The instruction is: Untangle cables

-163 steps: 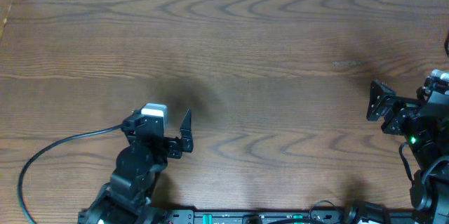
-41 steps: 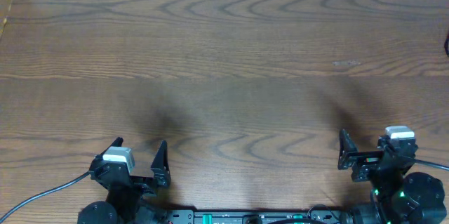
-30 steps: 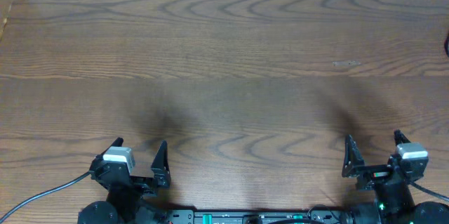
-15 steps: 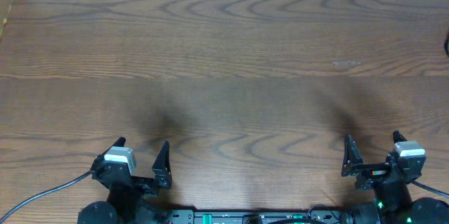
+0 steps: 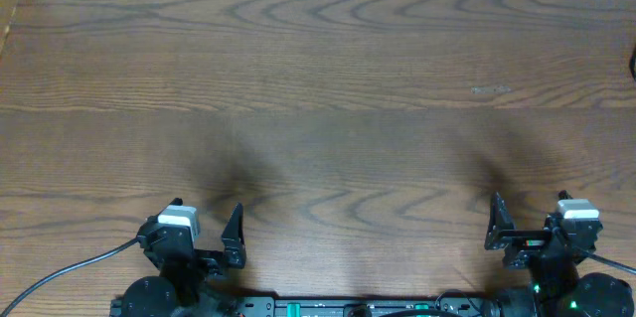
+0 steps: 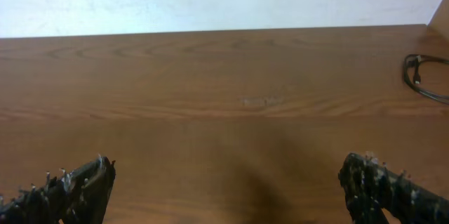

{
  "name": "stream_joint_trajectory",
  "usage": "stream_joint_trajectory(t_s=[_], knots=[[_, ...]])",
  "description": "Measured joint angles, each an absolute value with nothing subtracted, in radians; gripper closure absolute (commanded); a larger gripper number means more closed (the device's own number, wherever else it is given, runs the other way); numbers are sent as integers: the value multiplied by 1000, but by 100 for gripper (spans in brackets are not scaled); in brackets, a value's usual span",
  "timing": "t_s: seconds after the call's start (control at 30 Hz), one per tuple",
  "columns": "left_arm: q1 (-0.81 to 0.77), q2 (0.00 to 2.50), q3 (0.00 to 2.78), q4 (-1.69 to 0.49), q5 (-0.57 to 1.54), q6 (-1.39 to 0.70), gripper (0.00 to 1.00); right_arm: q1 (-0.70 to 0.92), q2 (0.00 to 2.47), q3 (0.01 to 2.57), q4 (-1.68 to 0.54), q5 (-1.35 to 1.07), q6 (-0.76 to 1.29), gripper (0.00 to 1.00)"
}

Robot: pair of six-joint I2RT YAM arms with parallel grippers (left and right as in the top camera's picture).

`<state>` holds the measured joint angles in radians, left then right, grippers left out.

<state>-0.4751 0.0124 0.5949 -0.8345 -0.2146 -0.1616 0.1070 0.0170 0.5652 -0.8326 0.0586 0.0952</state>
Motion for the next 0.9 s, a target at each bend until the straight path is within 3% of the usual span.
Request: stream_joint_trajectory(t_s=[0.3, 0.9], knots=[[-475, 12, 595, -837, -215, -161, 2, 107, 18, 559, -1054, 66, 95, 1], [-475, 12, 595, -838, -215, -161, 2, 107, 18, 556, -1059, 68, 95, 1]])
